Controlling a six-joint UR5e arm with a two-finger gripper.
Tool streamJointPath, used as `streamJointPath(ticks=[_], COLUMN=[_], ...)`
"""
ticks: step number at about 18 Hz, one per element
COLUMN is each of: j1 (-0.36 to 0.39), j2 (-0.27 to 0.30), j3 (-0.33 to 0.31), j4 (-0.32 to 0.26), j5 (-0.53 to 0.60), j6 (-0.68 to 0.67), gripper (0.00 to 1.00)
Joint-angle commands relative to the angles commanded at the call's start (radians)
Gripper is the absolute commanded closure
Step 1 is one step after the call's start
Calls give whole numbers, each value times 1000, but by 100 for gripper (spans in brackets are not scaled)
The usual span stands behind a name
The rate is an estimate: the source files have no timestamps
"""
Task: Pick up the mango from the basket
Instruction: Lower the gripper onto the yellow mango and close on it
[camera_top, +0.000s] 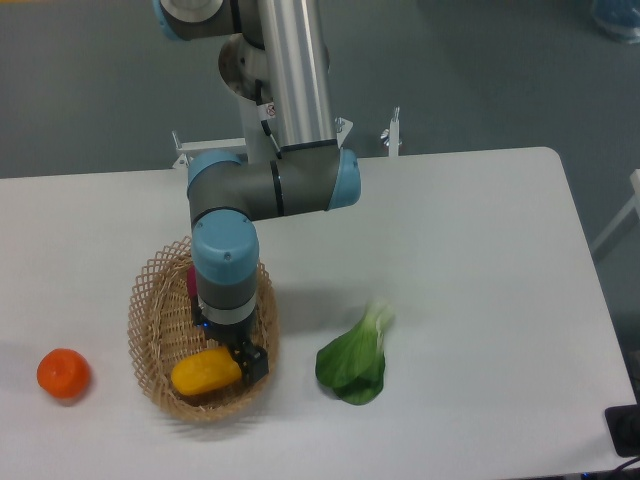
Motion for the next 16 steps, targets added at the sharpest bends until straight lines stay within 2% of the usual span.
streamJointPath(ticks=[4, 5, 8, 11, 13, 16], j1=[-5, -5, -5, -6, -5, -5], j2=[-5, -5, -5, 0, 9, 24], j3=[-3, -3, -3, -3, -2, 0], j4=[0, 0, 0, 0, -2, -2], j5=[2, 2, 2, 3, 2, -8], j6=[0, -2, -3, -5, -18, -35], gripper=[0, 7, 42, 65, 75, 76])
